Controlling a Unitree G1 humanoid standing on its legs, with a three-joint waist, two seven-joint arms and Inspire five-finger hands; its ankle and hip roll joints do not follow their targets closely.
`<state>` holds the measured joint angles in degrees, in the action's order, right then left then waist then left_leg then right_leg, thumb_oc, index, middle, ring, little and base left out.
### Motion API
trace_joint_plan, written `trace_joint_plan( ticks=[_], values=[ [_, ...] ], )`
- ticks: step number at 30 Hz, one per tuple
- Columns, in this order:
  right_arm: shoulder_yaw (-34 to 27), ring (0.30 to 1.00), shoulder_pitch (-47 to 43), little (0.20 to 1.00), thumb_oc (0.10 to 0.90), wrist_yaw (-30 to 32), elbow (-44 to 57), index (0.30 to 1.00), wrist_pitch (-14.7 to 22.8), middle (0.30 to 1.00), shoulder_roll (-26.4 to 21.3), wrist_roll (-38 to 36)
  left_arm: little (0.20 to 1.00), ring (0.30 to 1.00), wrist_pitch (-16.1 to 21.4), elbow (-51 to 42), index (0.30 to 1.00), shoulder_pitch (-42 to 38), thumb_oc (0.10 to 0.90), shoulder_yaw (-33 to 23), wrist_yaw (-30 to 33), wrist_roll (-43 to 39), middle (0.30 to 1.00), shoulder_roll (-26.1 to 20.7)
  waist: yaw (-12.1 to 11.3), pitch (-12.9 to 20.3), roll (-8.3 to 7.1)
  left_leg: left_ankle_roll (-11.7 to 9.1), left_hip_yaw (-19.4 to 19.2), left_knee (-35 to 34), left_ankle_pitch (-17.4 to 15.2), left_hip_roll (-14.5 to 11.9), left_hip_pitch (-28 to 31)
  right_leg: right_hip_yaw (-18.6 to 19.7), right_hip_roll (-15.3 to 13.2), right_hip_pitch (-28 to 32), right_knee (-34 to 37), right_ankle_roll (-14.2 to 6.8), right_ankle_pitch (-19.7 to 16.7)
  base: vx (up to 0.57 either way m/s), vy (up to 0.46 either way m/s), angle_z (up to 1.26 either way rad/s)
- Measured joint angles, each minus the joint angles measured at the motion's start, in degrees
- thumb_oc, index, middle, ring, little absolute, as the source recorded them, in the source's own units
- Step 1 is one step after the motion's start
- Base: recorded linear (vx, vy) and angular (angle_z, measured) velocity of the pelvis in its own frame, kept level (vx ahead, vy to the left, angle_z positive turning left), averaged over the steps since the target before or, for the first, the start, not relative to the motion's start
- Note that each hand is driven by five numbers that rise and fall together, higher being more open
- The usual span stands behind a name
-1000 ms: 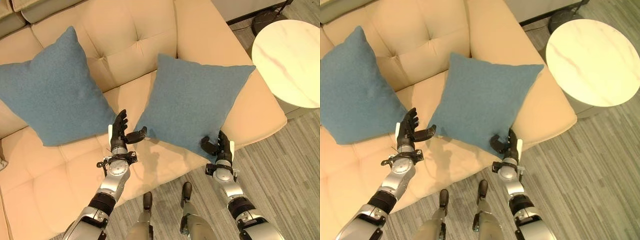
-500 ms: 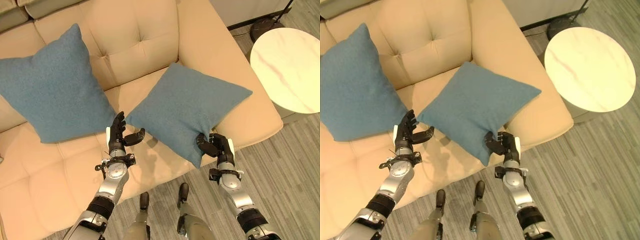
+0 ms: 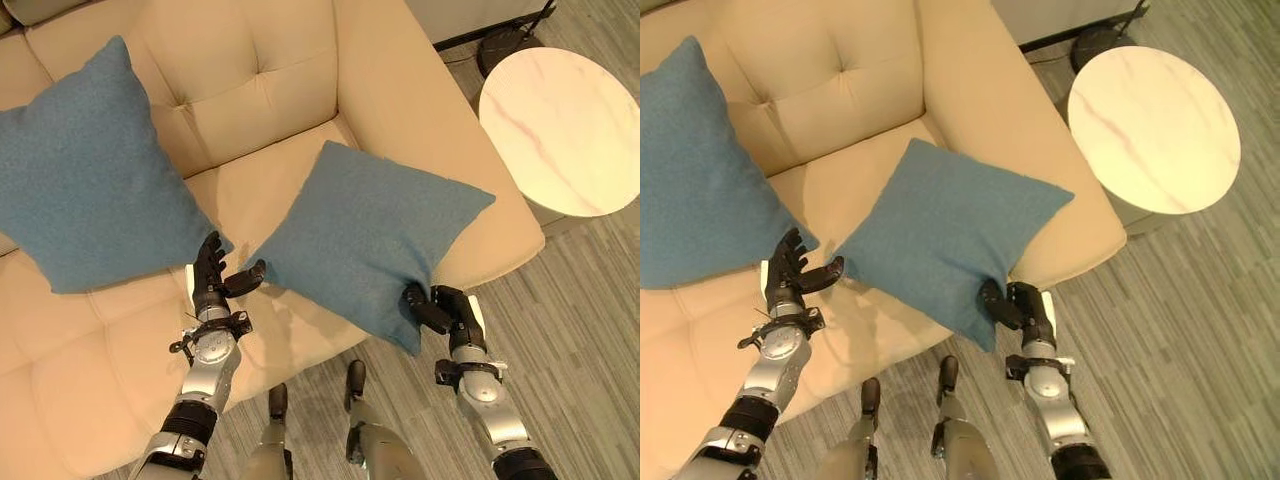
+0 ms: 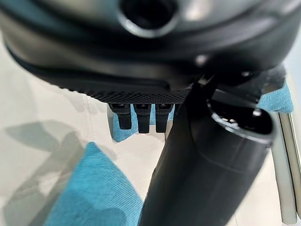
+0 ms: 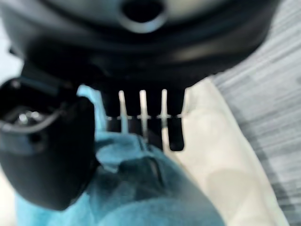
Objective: Pick up all the scattered cushions and arrange them neatly on the sofa.
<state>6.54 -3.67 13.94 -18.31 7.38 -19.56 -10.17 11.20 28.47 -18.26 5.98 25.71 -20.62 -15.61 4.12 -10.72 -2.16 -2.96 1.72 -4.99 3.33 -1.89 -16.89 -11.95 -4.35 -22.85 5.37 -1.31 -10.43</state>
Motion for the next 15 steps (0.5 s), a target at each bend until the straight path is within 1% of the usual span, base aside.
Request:
trace_joint_plan(
  ticks=[7,10,13,14,15],
  values=[
    [-2.7,0.300,1.6,0.300,0.400,-1.9,1.3,0.300,0.0,0.300,-2.4,0.0,0.900,0.900,-0.3,0.1,0.900,0.0,0.800,0.1,-1.0,0.6,0.900,-1.6,0.2,0.2,-0.23,0.0,-1.3,0.0,0.0,0.0,0.2,1.4,0.1,-0.4,0.0,-0.1,-0.1,0.00,-0.008,-0.08],
    [-3.2,0.300,1.8,0.300,0.400,-2.6,1.3,0.300,0.0,0.300,-4.5,0.0,0.900,0.900,-0.6,0.4,0.900,0.1,0.800,0.8,-3.7,0.6,0.900,-2.5,0.3,0.4,-0.38,0.0,-1.5,0.0,0.0,0.0,-0.1,1.6,0.2,-0.8,0.0,0.0,-0.2,0.00,-0.002,-0.04],
    [-3.6,0.300,1.2,0.300,0.400,-3.2,1.3,0.300,0.0,0.300,-4.5,0.0,0.900,0.900,-1.5,1.1,0.900,0.0,0.800,2.0,-6.9,0.4,0.900,-3.7,1.0,0.6,-0.55,0.0,-1.8,0.0,0.0,0.0,-0.5,1.9,0.2,-1.4,0.0,0.0,-0.3,0.00,0.005,-0.07],
    [-3.5,0.300,0.8,0.300,0.400,-3.9,1.3,0.300,0.0,0.300,-4.5,0.0,0.900,0.900,-1.6,3.3,0.900,-0.2,0.800,3.2,-9.0,0.4,0.900,-4.6,1.1,0.8,-0.57,0.0,-2.4,0.0,0.0,0.1,-0.5,2.6,0.2,-1.7,0.0,0.0,-0.4,0.00,-0.002,-0.18],
    [-3.5,0.300,0.7,0.300,0.400,-4.1,1.4,0.300,0.0,0.300,-4.5,0.0,0.900,0.900,-2.0,4.1,0.900,-0.2,0.800,3.3,-9.8,0.2,0.900,-4.5,1.2,0.8,-0.58,0.0,-2.8,0.0,0.0,0.2,-0.5,2.9,0.1,-1.9,0.0,-0.1,-0.4,0.00,-0.001,-0.18]
  ],
)
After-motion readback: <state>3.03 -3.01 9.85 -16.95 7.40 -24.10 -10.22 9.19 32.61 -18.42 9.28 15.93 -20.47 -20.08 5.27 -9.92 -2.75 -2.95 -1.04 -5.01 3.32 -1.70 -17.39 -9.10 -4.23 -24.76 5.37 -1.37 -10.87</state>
